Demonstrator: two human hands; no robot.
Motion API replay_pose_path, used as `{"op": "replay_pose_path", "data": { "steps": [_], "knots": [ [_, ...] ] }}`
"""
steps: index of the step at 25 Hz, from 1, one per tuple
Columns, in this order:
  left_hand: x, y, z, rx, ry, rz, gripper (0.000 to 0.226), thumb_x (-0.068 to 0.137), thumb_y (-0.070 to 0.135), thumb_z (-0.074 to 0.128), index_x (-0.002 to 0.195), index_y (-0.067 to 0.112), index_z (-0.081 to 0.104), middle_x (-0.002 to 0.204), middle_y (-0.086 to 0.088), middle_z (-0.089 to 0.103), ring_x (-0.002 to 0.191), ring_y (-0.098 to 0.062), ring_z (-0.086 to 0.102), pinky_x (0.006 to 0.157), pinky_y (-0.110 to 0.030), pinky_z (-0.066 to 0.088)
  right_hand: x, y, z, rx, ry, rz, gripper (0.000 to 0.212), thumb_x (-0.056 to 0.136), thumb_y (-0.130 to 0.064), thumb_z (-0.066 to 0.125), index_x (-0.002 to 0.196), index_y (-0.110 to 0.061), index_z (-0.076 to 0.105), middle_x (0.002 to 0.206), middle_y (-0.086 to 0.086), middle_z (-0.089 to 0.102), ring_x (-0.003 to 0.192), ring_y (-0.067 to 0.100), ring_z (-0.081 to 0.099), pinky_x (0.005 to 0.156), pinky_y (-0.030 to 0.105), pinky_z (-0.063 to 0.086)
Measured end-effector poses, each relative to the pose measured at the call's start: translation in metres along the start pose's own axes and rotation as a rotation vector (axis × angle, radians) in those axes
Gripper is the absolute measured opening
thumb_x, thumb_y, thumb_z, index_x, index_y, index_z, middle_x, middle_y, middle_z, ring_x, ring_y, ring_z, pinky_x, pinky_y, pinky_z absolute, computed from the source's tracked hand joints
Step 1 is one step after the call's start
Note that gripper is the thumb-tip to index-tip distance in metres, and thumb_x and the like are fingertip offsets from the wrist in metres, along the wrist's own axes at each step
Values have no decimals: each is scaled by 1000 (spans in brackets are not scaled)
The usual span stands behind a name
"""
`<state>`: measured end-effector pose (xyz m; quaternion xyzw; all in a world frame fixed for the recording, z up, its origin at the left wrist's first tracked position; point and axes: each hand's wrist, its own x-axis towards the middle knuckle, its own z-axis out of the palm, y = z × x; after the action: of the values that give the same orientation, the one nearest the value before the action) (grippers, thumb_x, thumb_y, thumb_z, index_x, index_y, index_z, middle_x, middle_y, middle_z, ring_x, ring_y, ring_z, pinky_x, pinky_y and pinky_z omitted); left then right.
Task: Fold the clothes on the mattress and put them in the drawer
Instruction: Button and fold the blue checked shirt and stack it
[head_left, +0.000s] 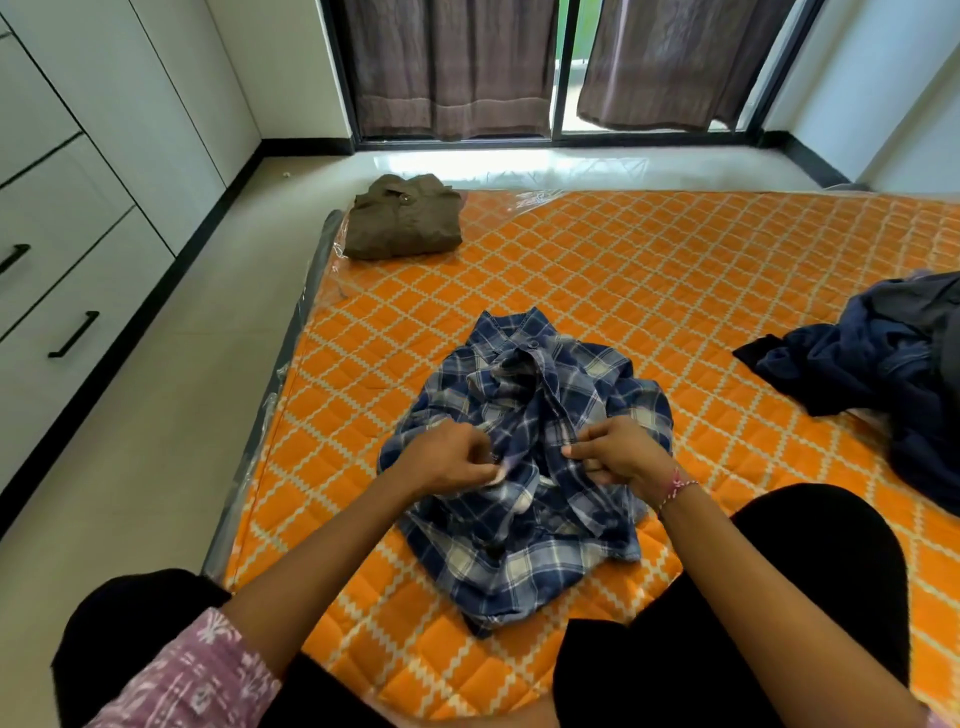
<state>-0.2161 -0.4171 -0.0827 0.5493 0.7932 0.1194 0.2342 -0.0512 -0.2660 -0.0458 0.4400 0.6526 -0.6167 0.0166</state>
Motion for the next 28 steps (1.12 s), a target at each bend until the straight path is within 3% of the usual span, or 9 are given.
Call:
{"op": "replay_pose_path", "data": {
  "steps": [2,4,7,10,15,18,23,26,28],
  "knots": [
    [-7,-4,18,-320,136,-66,24,96,21,53,75,9,56,66,-11,52,60,-25,47,60,-33,39,0,10,15,75,-13,21,36,86,12,58,62,-9,42,53,2,32,30,7,29,35,17,26],
    [-3,-7,23,-343,355,-186,9,93,15,57,94,8,61,85,-13,61,76,-26,57,71,-37,47,1,15,23,76,57,26,31,85,13,59,66,-8,47,52,2,38,33,8,32,34,17,29],
    [7,0,24,-323,287,-141,20,90,19,62,107,8,65,103,-10,63,91,-23,59,83,-35,49,-1,17,28,132,94,3,30,86,10,59,68,-11,47,56,1,40,40,11,31,35,18,29],
    [14,13,29,-340,194,-164,25,91,25,63,108,6,62,102,-10,64,92,-23,61,80,-32,49,-5,16,28,180,72,-79,33,90,-3,61,61,-11,46,55,1,33,38,9,29,37,19,28],
    [26,27,33,-548,380,-264,45,87,32,67,123,12,48,103,-4,57,91,-19,55,78,-33,48,-5,15,26,52,193,-194,23,86,-9,67,64,-11,61,58,1,53,51,12,47,49,20,39],
    [41,34,26,-423,382,-268,35,91,26,61,120,7,58,115,-11,58,103,-26,57,89,-39,48,-9,11,24,87,241,-239,23,87,-8,66,66,-14,59,62,-2,55,54,8,48,47,14,36],
    [28,33,10,-531,355,-256,8,90,14,63,86,7,60,81,-10,61,76,-21,57,71,-34,45,-9,10,11,177,136,-162,16,90,-6,62,75,-13,63,71,1,57,65,15,48,54,20,38],
    [-2,34,-4,-671,410,-238,7,91,10,61,98,11,61,69,-2,54,63,-14,53,63,-28,42,-8,12,9,266,78,-133,13,88,-3,63,82,-15,65,75,2,60,70,21,49,64,33,41],
    [-20,42,-9,-665,442,-207,11,92,8,59,100,15,62,65,-4,51,60,-15,49,59,-27,39,-11,10,15,311,71,-180,12,89,-5,63,81,-14,67,79,3,65,74,19,59,68,30,50]
  ]
}}
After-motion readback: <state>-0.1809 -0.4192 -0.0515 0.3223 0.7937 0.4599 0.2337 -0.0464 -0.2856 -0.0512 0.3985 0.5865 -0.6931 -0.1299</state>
